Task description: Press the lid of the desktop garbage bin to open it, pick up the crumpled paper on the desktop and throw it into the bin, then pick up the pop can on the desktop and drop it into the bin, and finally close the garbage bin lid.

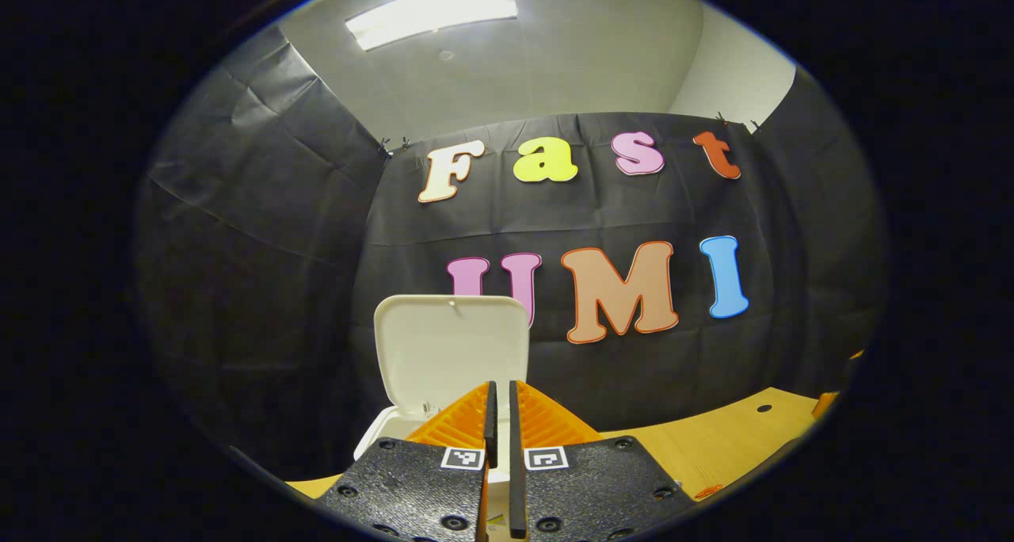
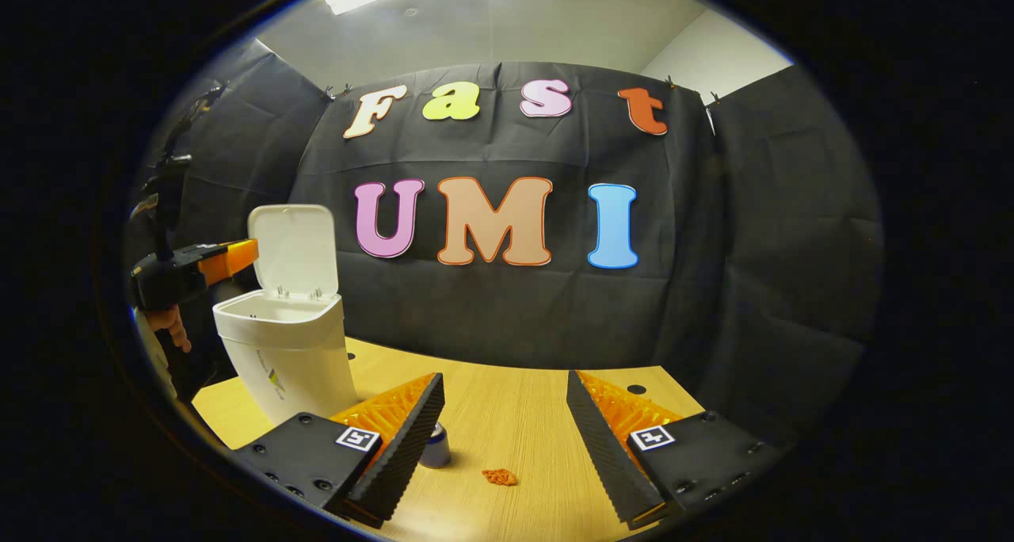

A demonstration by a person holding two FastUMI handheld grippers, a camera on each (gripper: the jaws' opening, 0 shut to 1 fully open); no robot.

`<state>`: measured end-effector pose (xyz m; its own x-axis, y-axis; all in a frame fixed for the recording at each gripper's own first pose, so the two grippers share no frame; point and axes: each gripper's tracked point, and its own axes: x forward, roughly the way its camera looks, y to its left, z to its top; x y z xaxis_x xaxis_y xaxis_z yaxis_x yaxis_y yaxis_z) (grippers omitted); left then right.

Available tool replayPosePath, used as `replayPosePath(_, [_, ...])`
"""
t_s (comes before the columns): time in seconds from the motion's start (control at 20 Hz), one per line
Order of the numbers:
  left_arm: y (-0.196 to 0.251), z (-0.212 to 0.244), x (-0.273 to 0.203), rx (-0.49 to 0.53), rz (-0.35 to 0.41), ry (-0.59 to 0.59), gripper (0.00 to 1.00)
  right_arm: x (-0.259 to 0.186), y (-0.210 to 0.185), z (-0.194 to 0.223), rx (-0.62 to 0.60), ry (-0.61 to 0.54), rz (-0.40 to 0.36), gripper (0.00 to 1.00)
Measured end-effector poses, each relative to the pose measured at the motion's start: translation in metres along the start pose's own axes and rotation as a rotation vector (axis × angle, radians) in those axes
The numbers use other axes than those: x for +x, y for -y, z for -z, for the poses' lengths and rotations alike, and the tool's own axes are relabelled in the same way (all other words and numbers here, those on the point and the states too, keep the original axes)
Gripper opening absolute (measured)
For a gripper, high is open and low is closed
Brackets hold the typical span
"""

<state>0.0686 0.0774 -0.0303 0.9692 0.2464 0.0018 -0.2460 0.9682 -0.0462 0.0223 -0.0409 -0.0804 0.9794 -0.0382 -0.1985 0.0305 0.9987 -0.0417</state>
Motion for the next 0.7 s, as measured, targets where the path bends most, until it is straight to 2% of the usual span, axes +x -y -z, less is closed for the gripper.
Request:
replayPosePath(0.15, [0.016,0.012,-0.014,-0.026,0.035,-0.037,0.05,0.012,0.002,0.023,-0.014,-0.046,-0.017,0.98])
replayPosePath(0.35, [0.026,0.024,-0.029,0.001,0.059,-0.077,0.08,0.037,0.003,0.062,-0.046,-0.131,-0.051,0.99])
replayPosePath(0.45, [0.031,0.022,-0.036,0.012,0.077,-0.069,0.14,0.048,0.0,0.088,-0.04,-0.193,-0.08,0.99])
replayPosePath(0.5, [0.034,0.021,-0.039,0.022,0.089,-0.065,0.19,0.053,-0.003,0.097,-0.03,-0.217,-0.095,1.0])
replayPosePath(0.7, [0.04,0.021,-0.042,0.08,0.122,-0.054,0.71,0.071,-0.009,0.134,0.012,-0.323,-0.133,0.95])
